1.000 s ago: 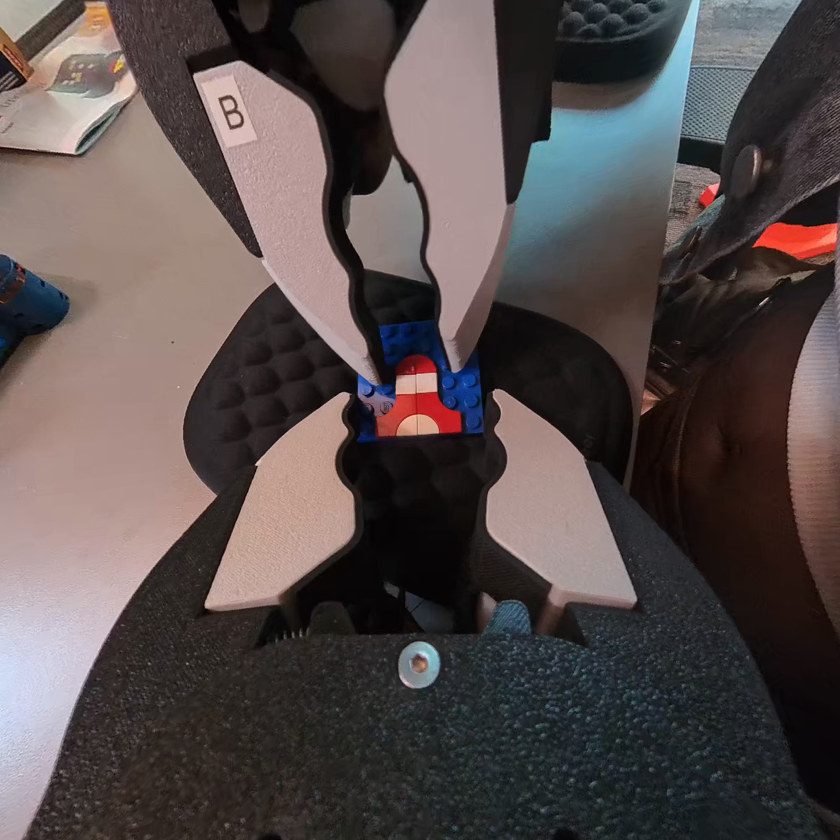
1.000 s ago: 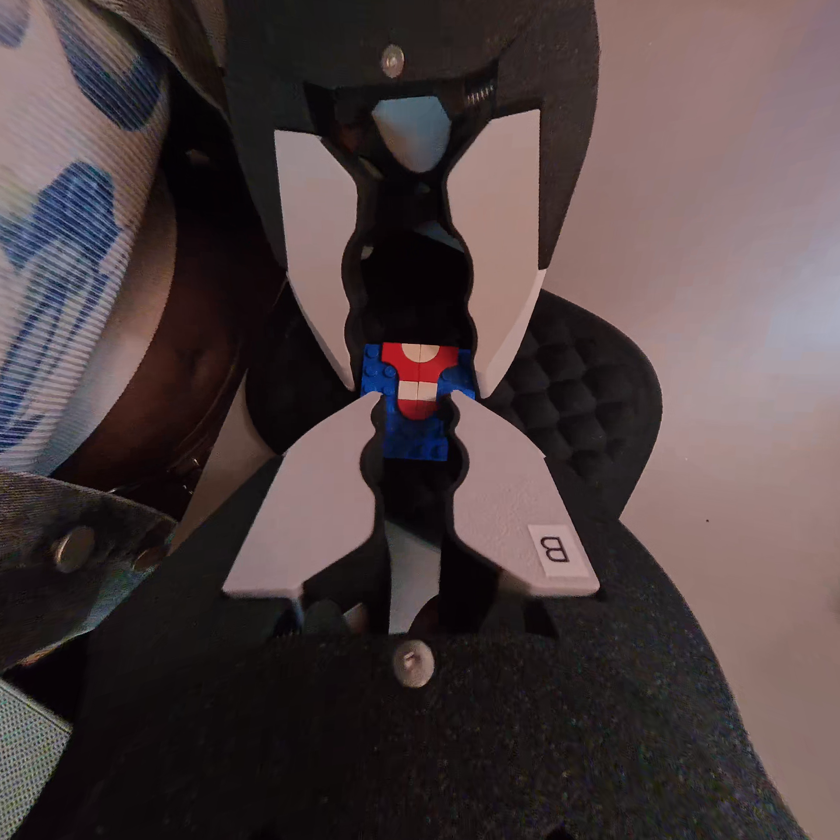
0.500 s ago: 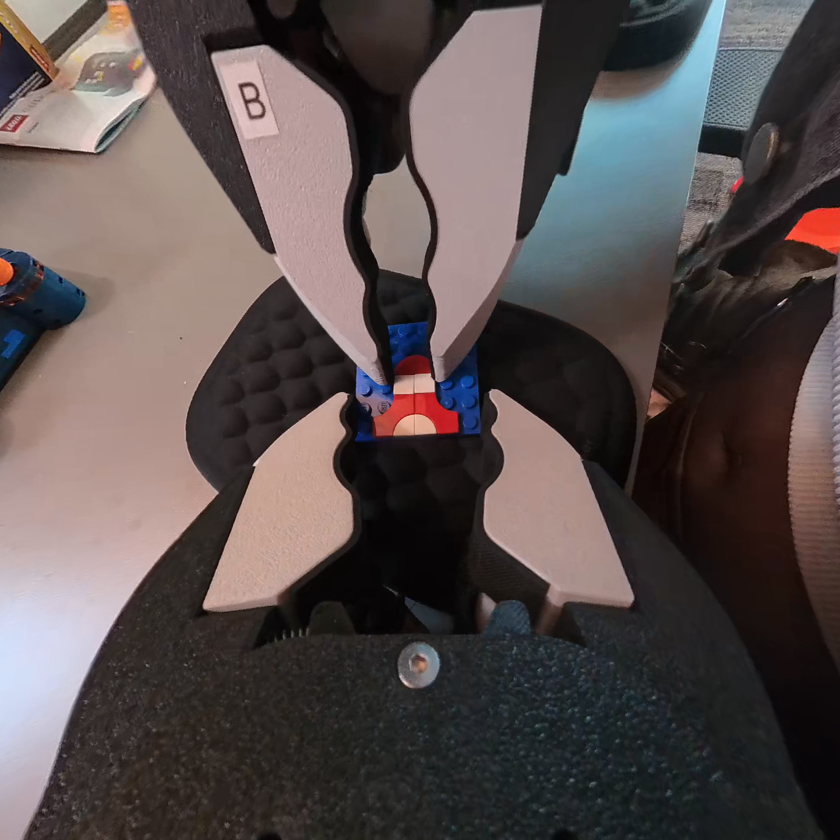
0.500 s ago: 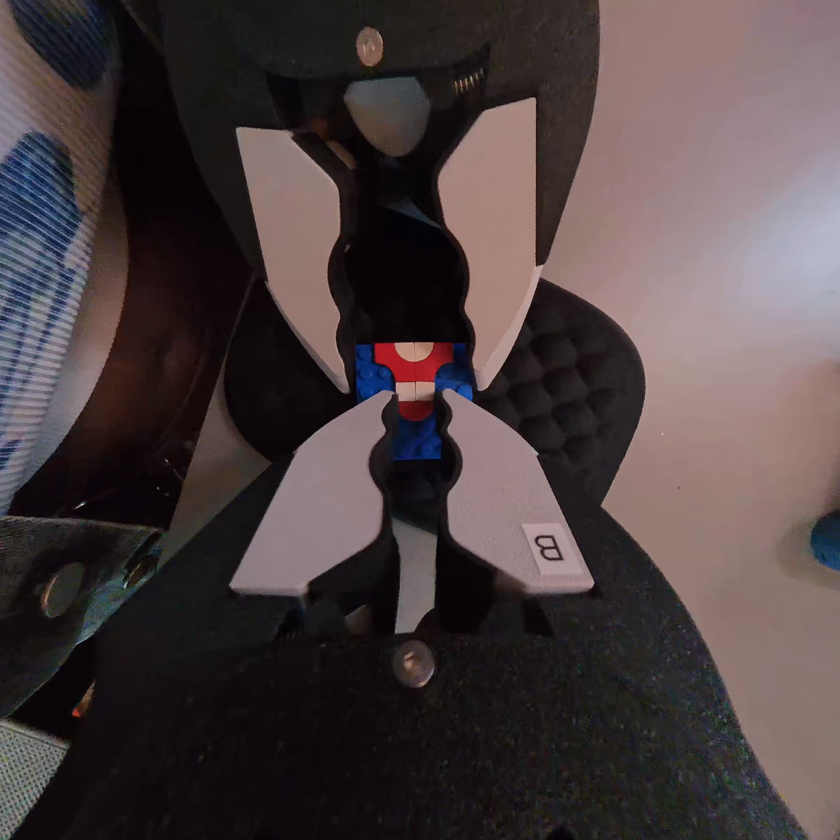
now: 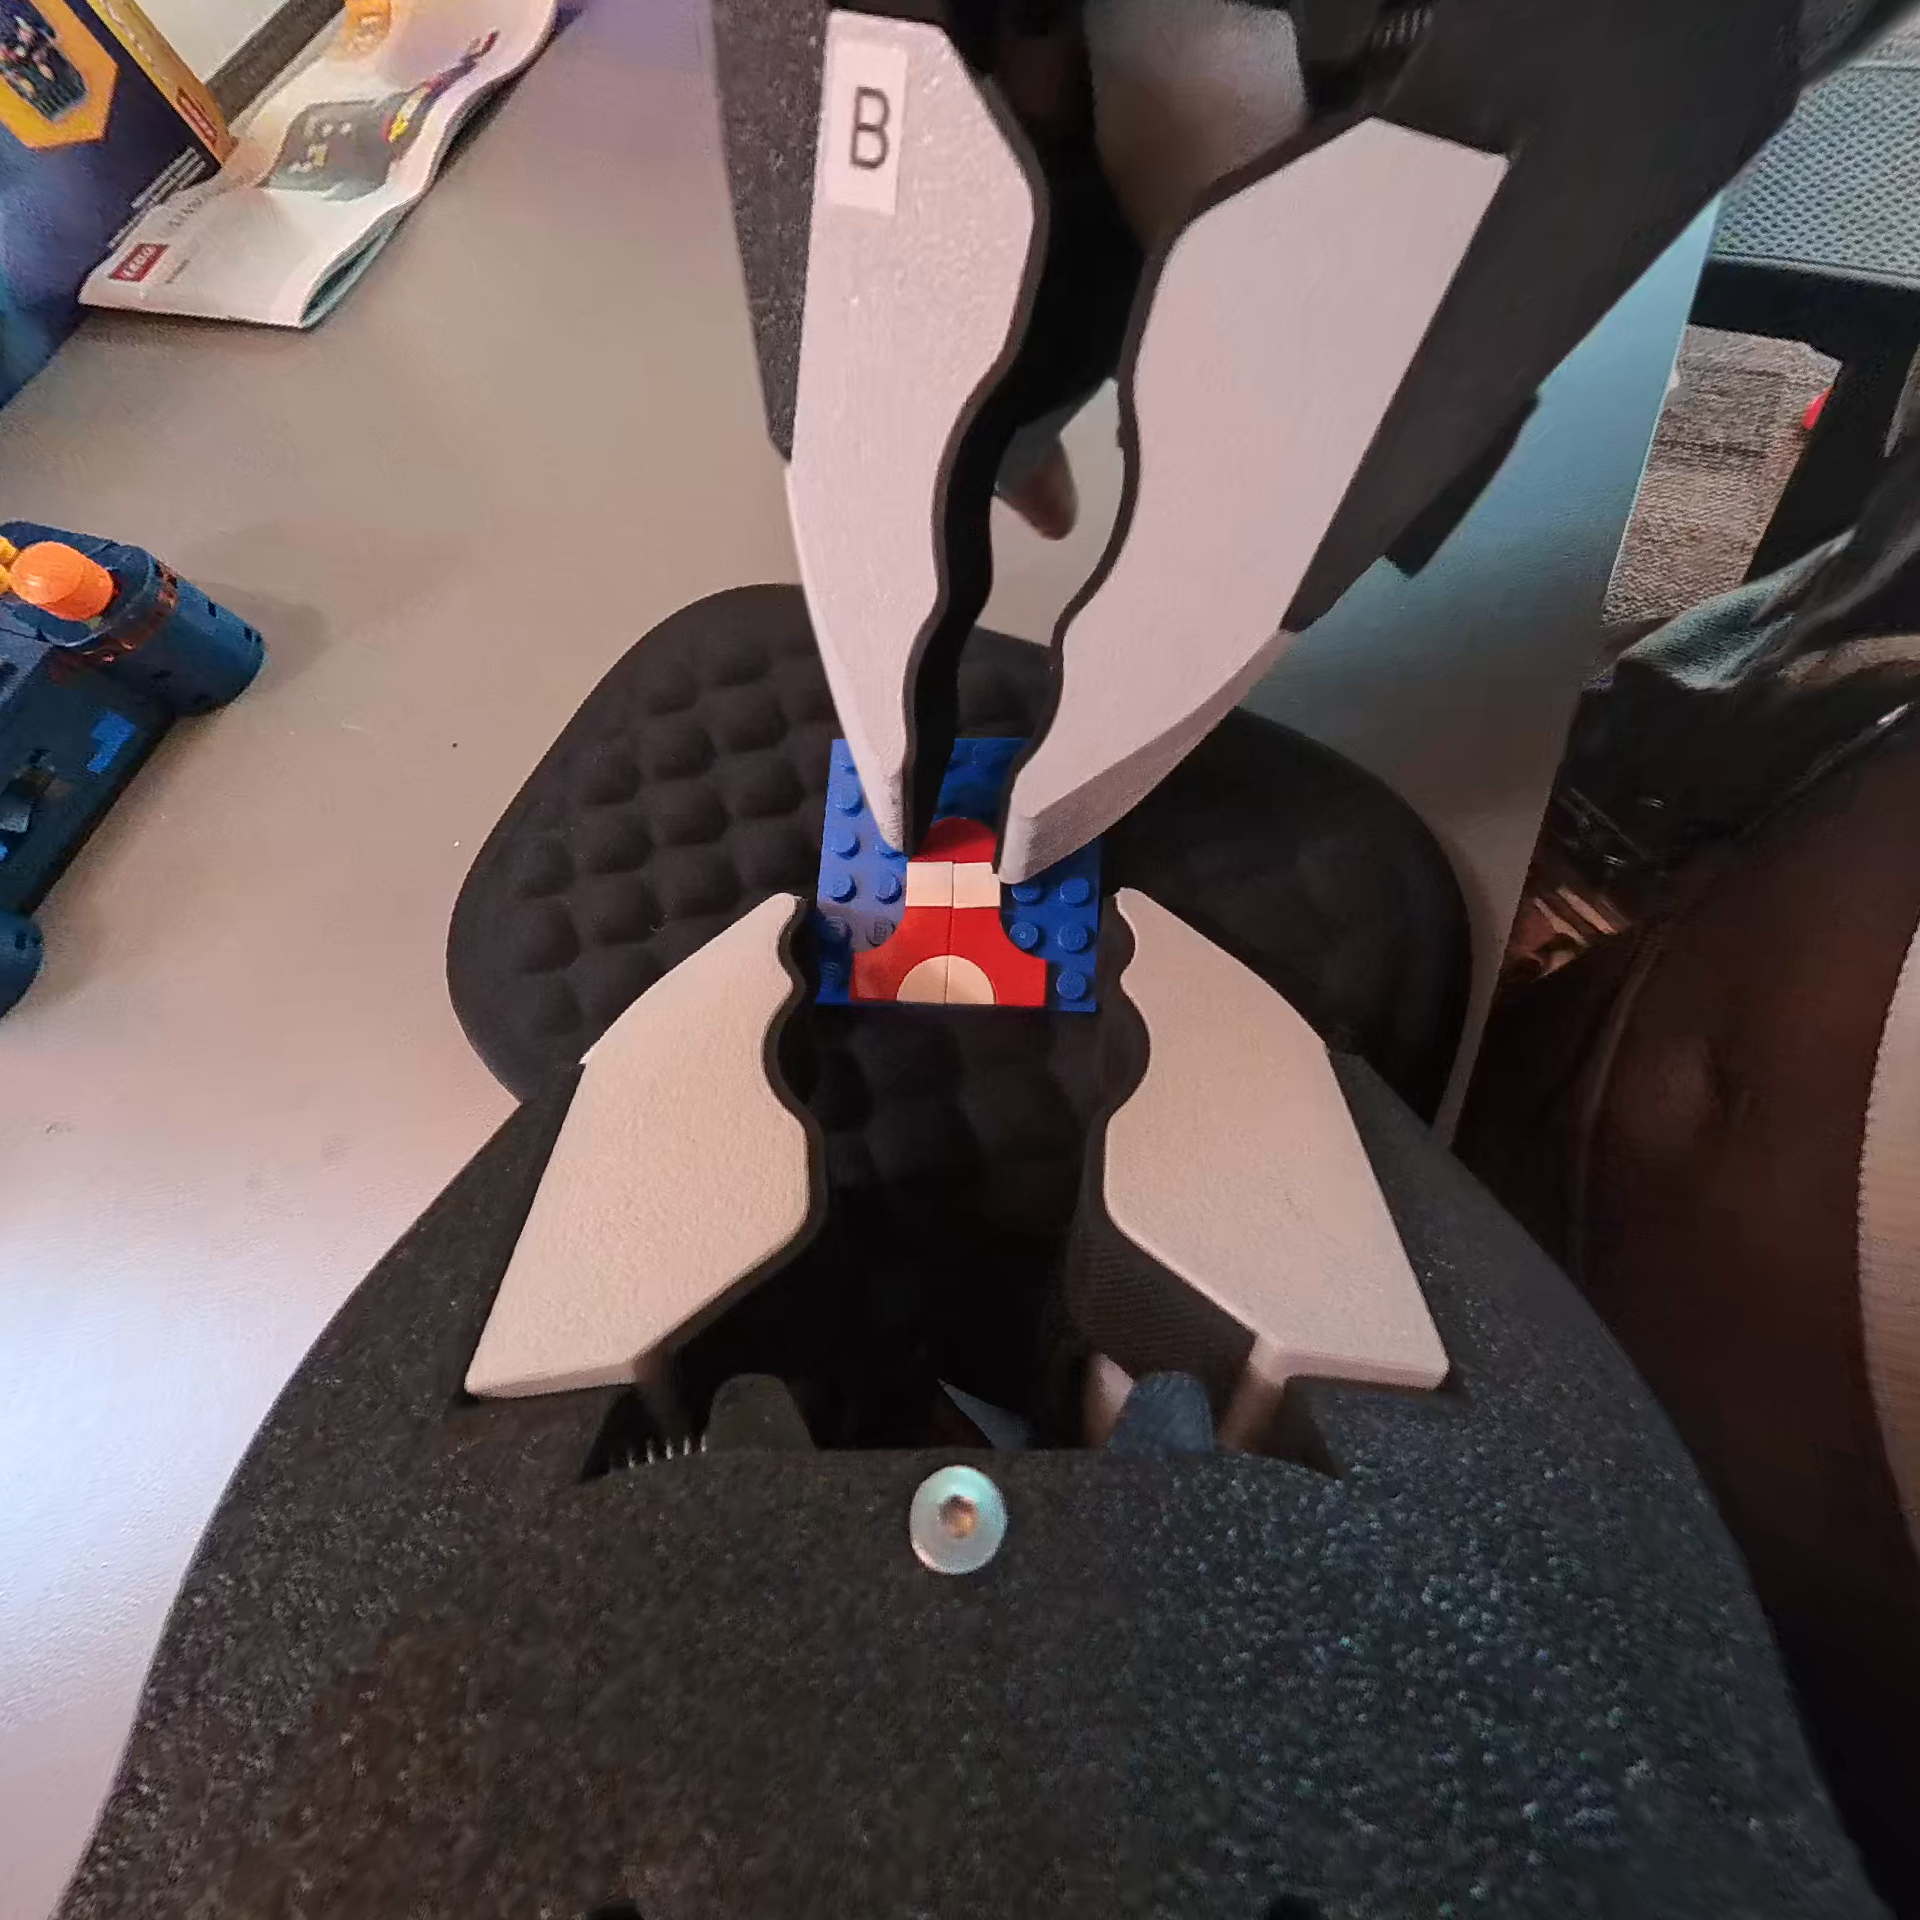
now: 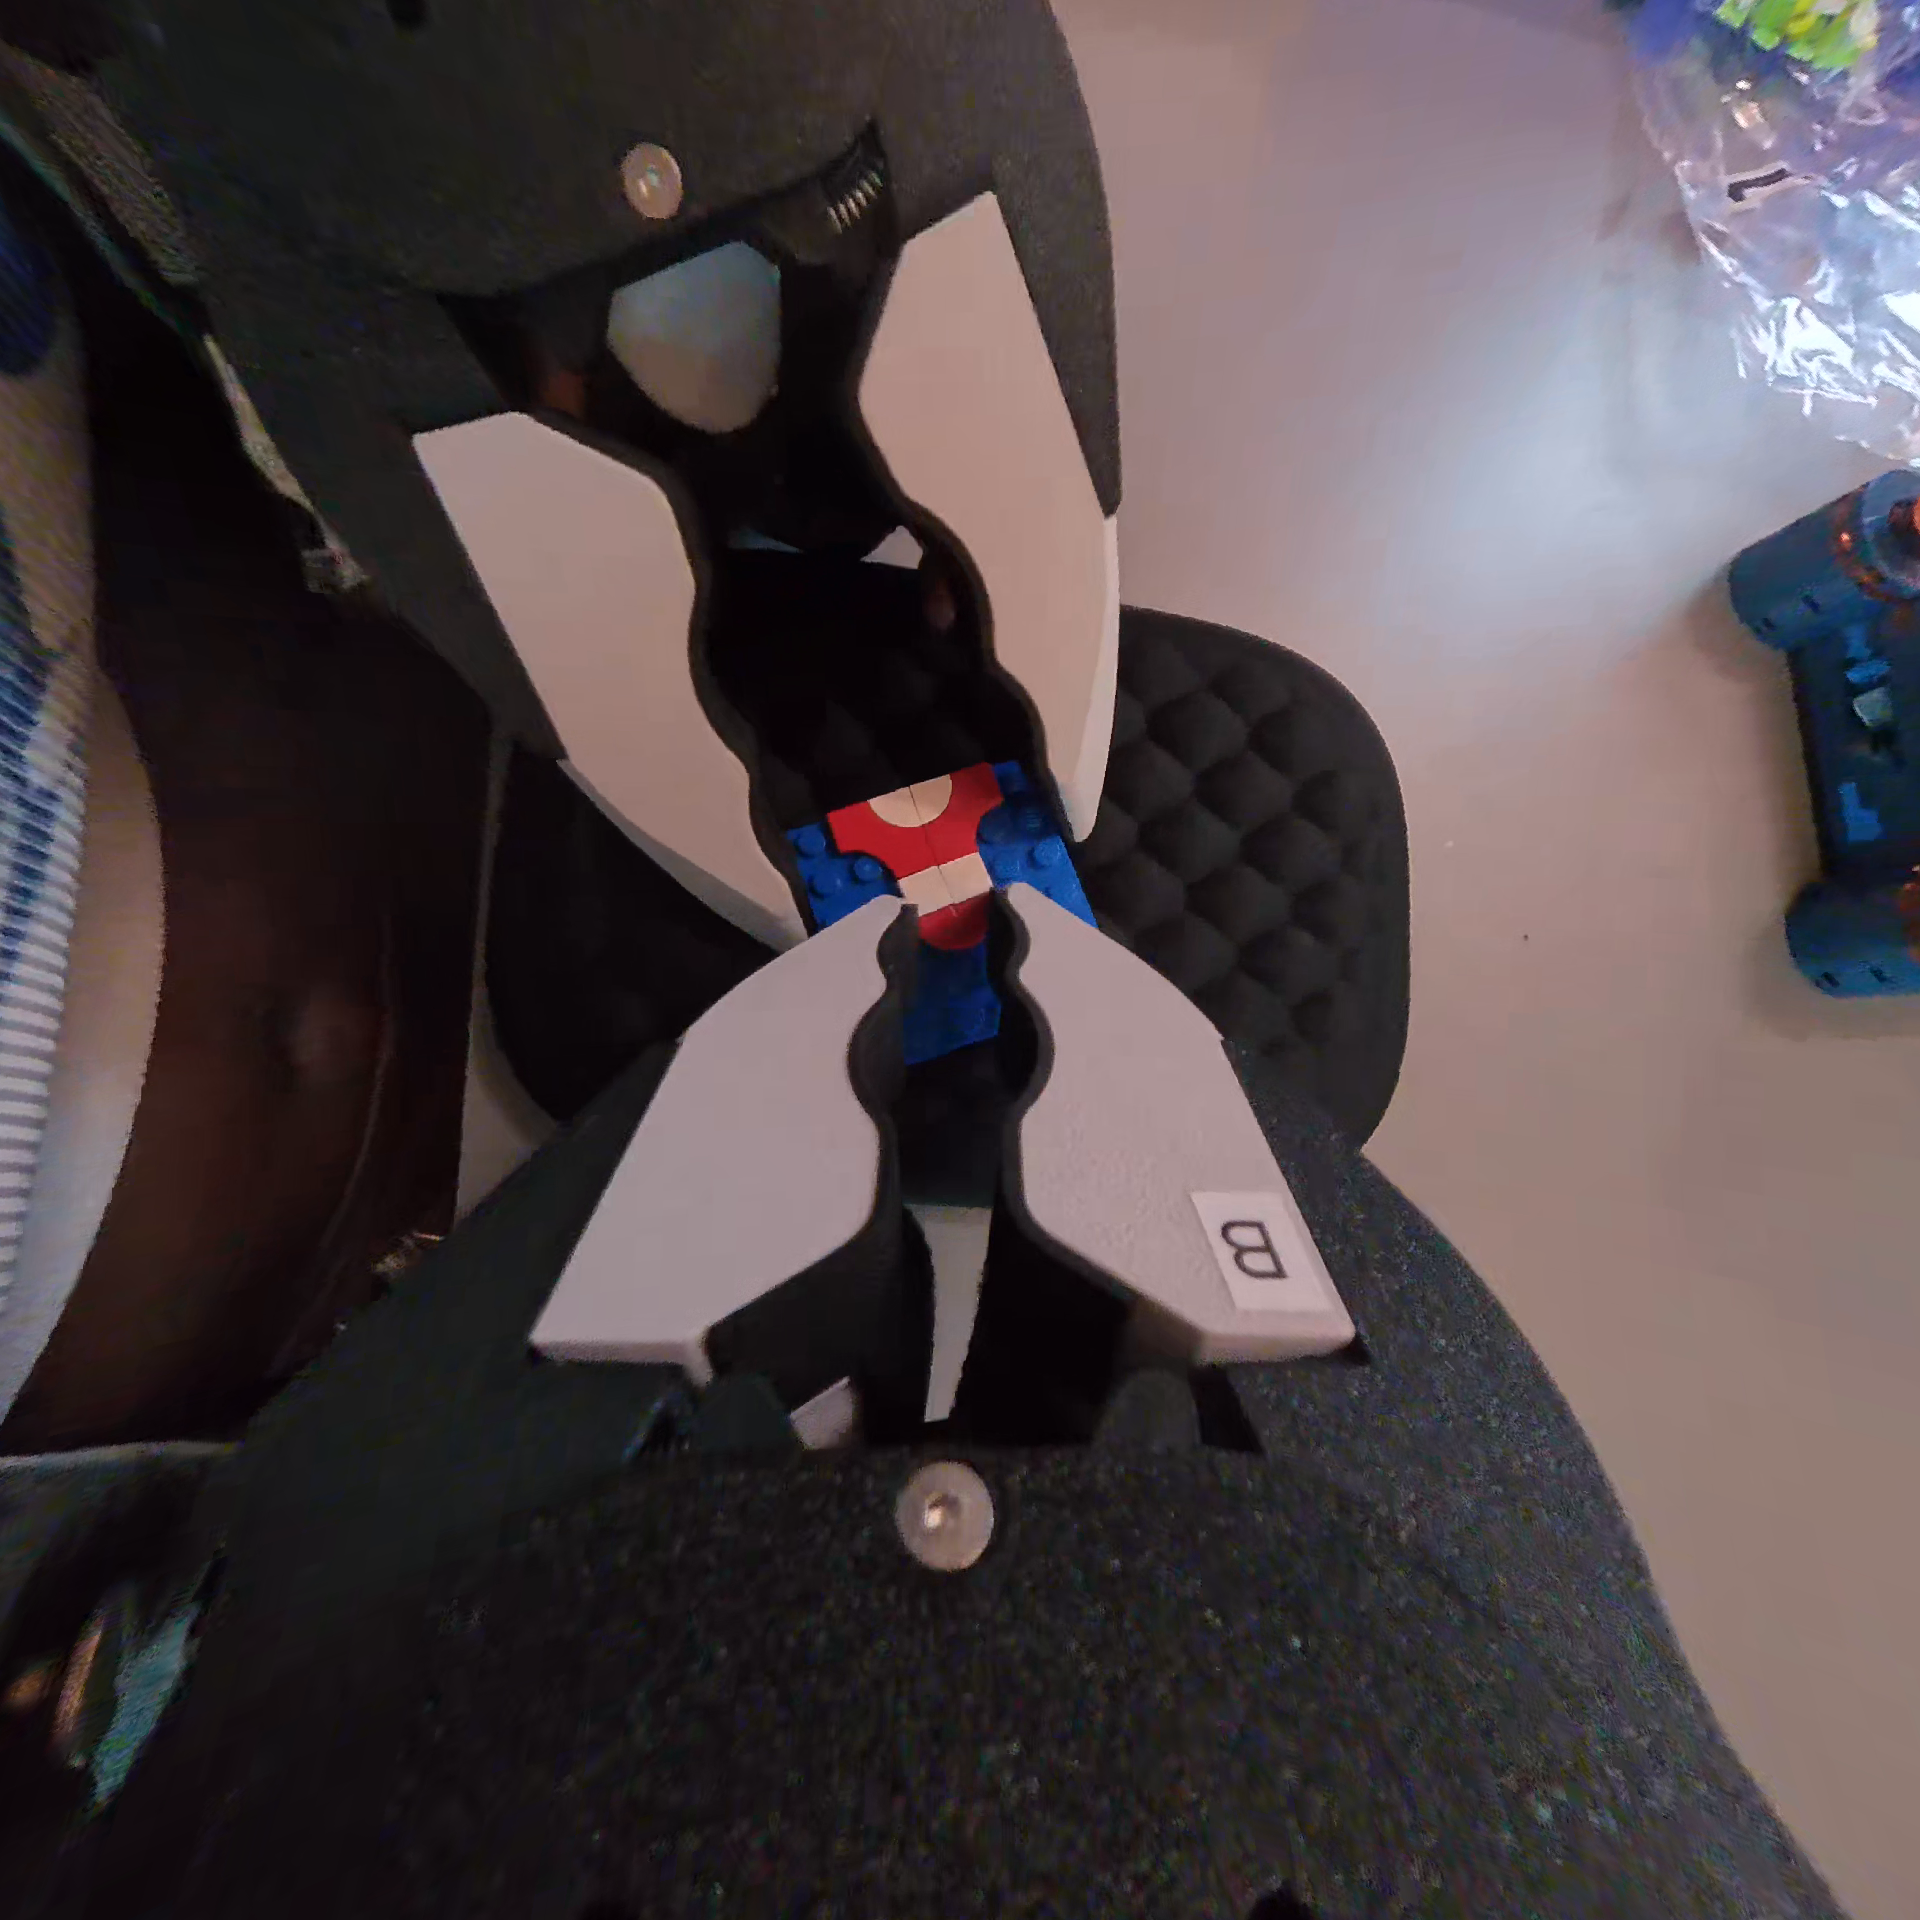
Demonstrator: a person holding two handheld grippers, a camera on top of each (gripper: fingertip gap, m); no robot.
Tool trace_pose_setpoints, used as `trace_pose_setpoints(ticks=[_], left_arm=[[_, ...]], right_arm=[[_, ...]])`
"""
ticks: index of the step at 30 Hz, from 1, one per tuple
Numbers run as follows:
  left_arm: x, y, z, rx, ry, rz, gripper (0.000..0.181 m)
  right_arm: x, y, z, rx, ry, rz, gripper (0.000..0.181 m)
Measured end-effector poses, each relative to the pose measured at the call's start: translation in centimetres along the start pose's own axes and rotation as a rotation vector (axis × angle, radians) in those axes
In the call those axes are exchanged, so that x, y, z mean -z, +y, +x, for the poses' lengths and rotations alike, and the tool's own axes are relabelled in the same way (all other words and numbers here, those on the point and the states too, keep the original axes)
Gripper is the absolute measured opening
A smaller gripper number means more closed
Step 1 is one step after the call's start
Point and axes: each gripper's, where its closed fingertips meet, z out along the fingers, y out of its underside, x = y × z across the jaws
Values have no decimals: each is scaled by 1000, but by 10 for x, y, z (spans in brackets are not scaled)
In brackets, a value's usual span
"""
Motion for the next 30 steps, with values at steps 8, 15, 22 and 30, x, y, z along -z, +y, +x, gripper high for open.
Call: trace_pose_setpoints(ticks=[8,15,22,30], left_arm=[[1,0,0,9,-34,-5,52],[1,-2,-3,17,-84,-1,52],[3,-4,-5,-49,-199,-1,51],[3,-6,-5,-79,-274,-40,50]], right_arm=[[2,-4,2,-199,-16,169,10],[17,-19,15,-393,-34,343,3],[7,-5,8,-375,54,204,16],[2,-3,3,-317,186,18,20]])
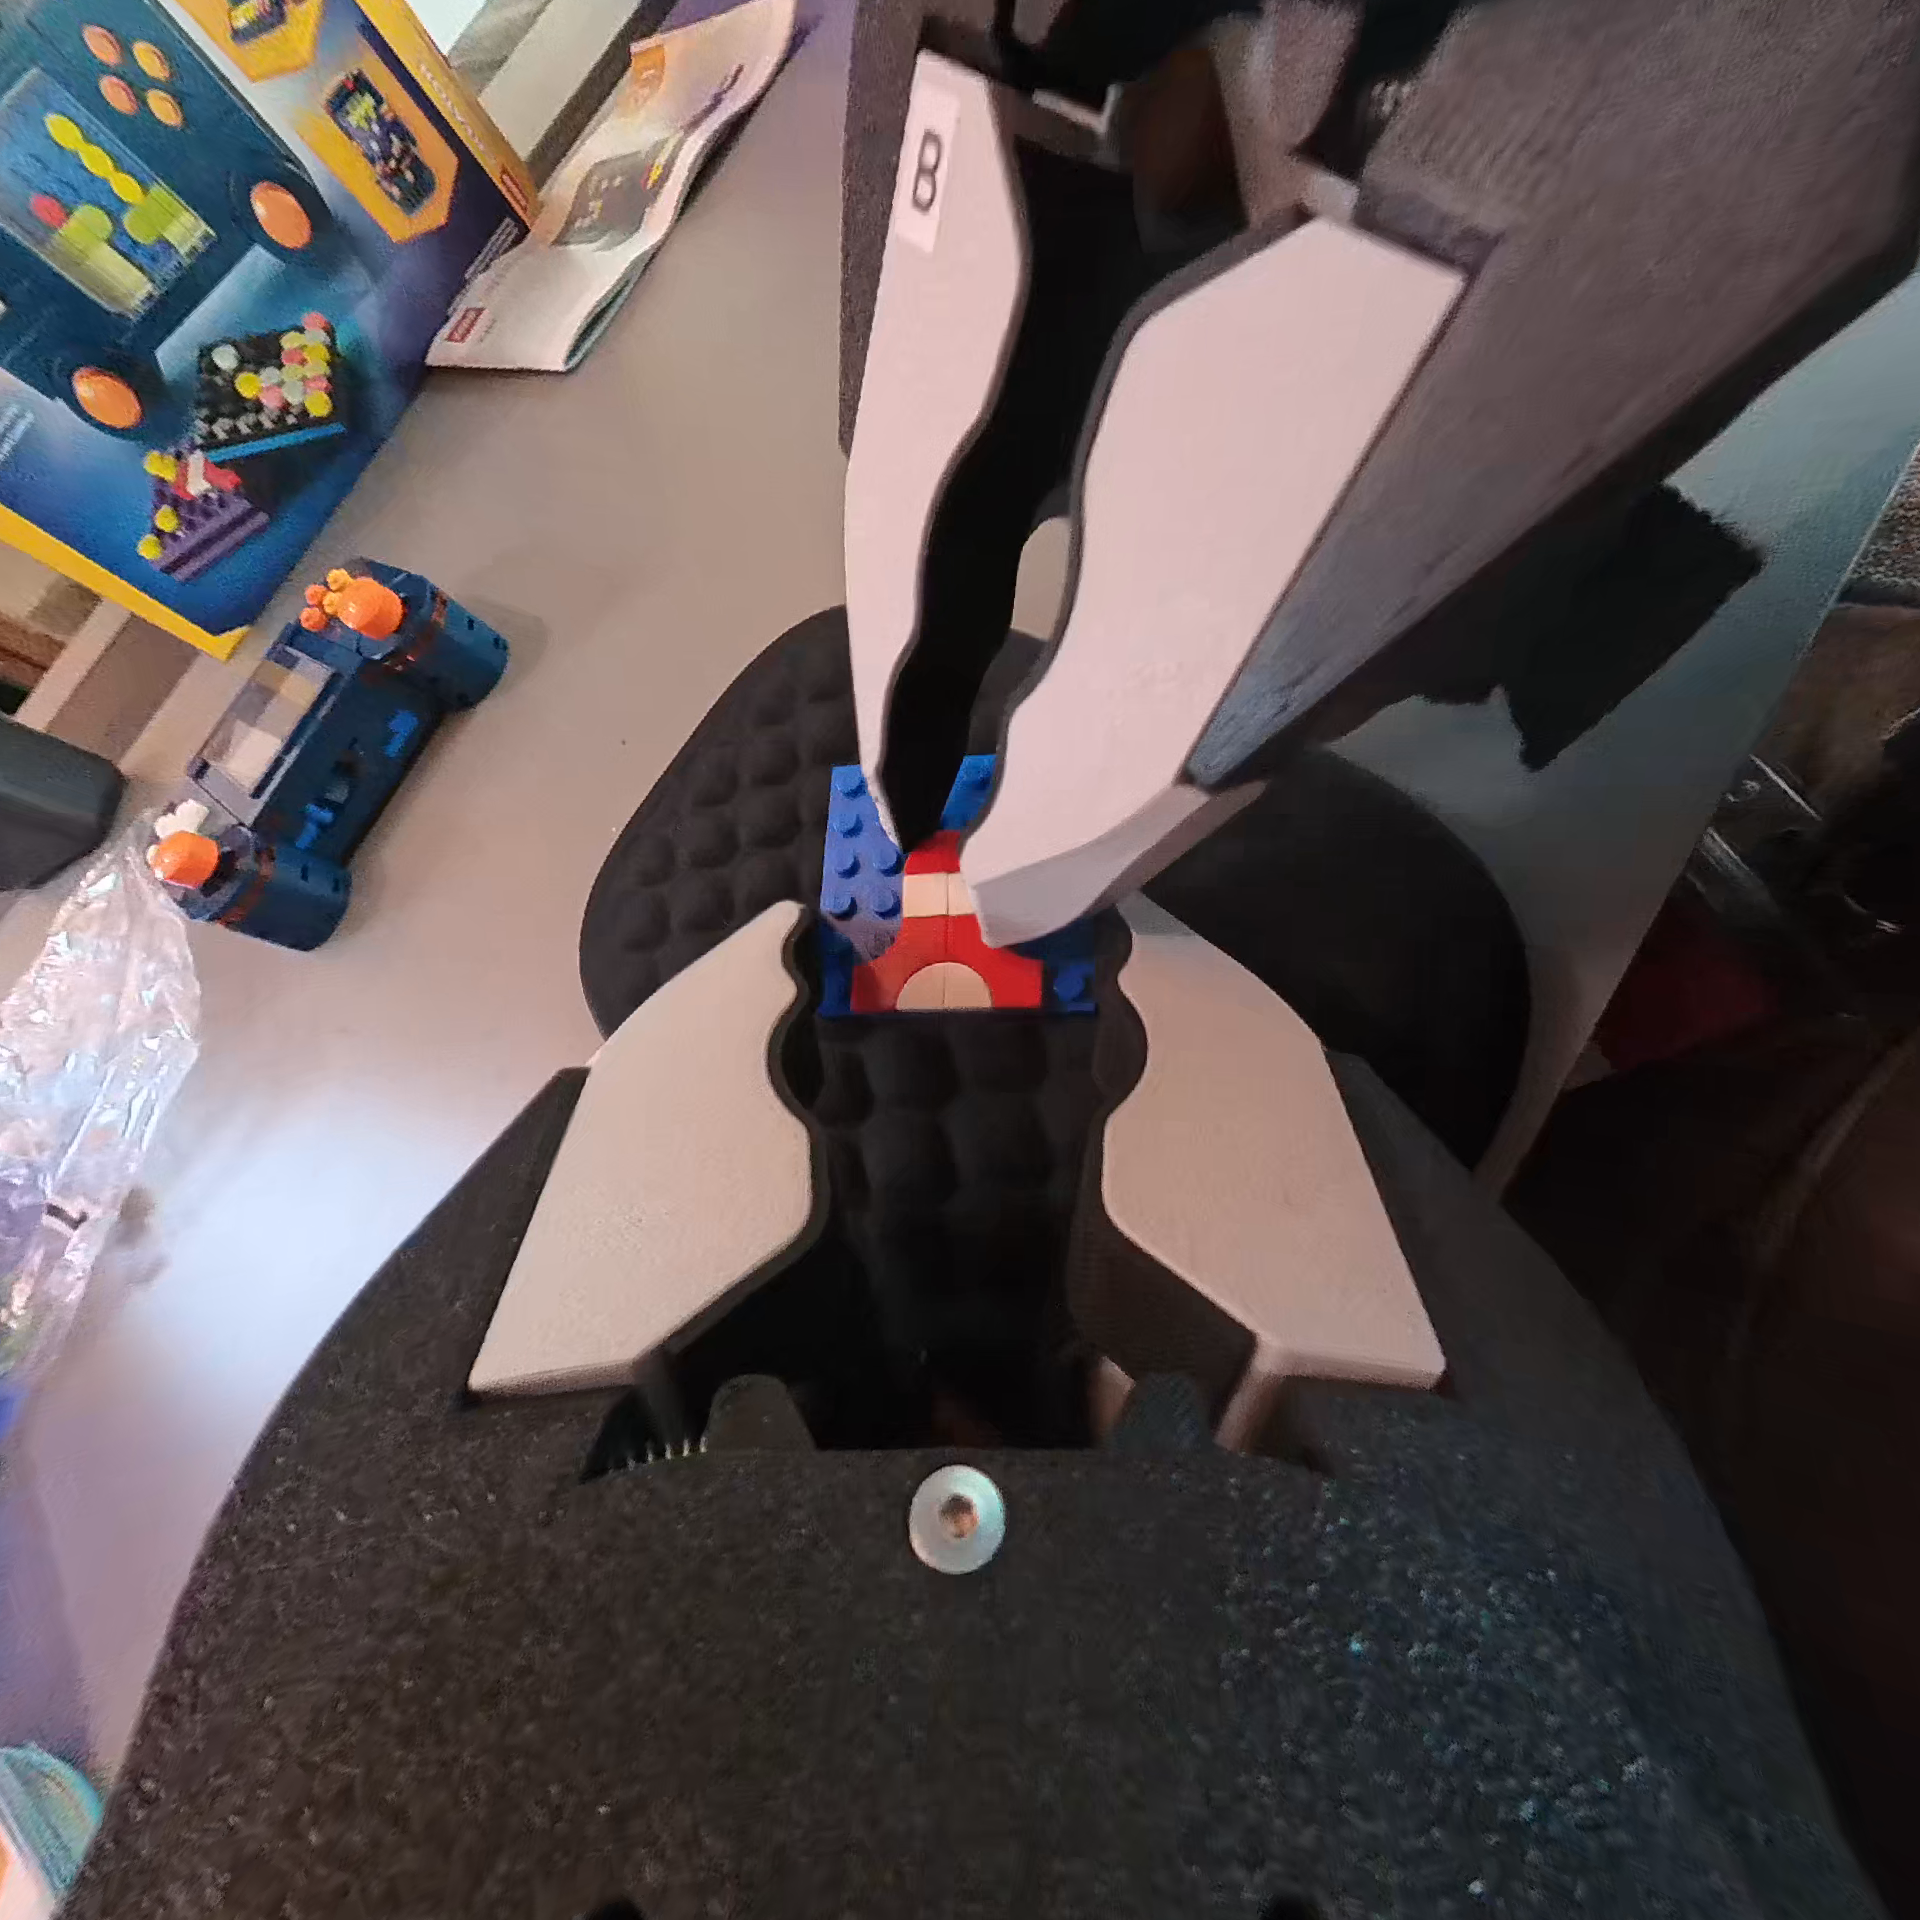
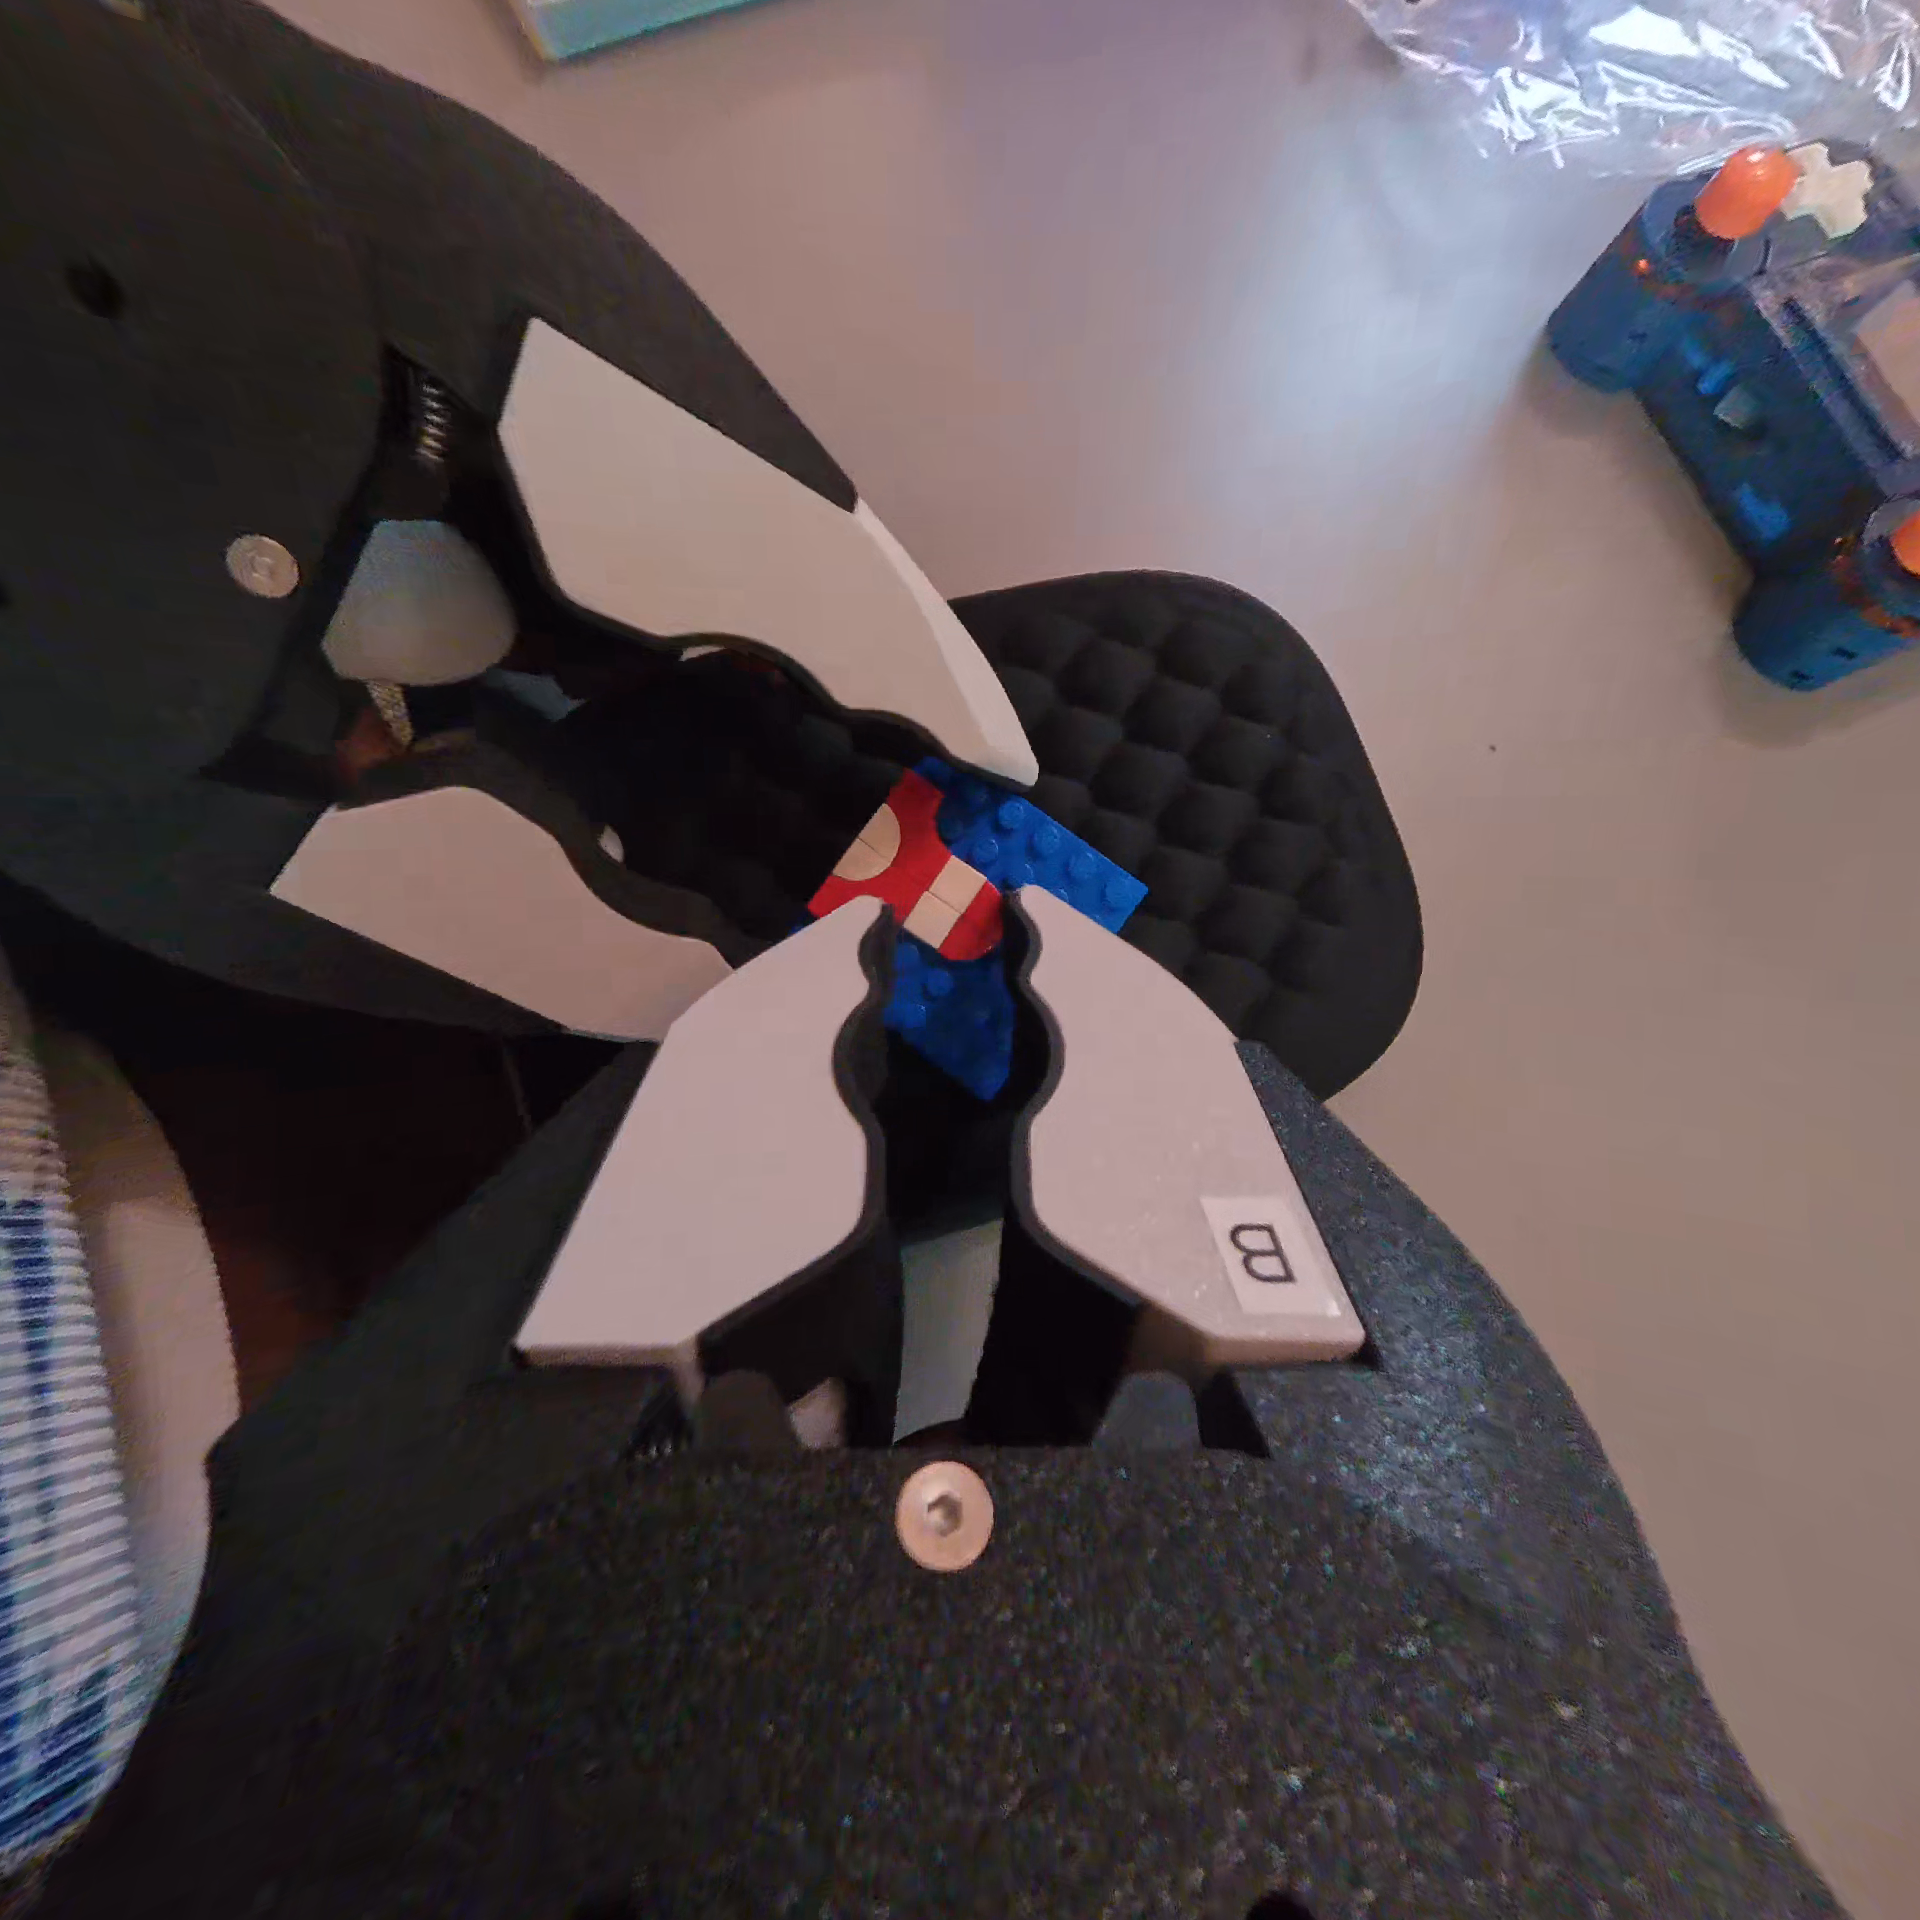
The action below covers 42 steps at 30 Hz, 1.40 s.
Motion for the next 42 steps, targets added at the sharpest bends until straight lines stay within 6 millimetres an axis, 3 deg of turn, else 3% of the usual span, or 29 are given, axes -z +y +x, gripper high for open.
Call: trace_pose_setpoints(ticks=[3,6,7,14,17,19,21,23,27,29,30,31,33,37,42], left_arm=[[0,-6,8,-161,-35,20,29],[0,-5,6,-7,34,49,31],[-1,-5,5,16,36,42,32],[0,-6,6,8,30,54,33],[1,-7,5,20,70,81,33],[4,-8,7,40,135,103,34],[7,-8,6,114,216,118,32],[9,-11,3,234,319,135,32],[17,-17,-5,524,554,193,31],[18,-19,-9,645,641,205,31],[19,-19,-12,664,645,218,31],[22,-22,-15,655,640,252,27],[28,-27,-24,587,533,320,41],[43,-36,-32,267,251,434,42],[35,-28,-22,-195,69,290,27]], right_arm=[[-4,0,2,-123,-103,15,20],[-4,0,3,-160,-139,68,18],[-5,-1,7,-152,-114,78,9],[-2,-4,9,-85,-119,173,6],[8,-4,2,-66,-260,238,38],[17,2,5,20,-289,244,66],[24,8,5,176,-306,239,65],[24,10,6,368,-277,234,53],[7,4,11,658,-138,235,49],[5,-8,6,726,-95,307,19],[4,-11,6,733,-71,316,17],[4,-13,9,698,-55,311,15],[9,-16,14,556,-52,308,13],[18,-18,9,284,-106,305,13],[15,-15,-1,171,-145,223,13]])
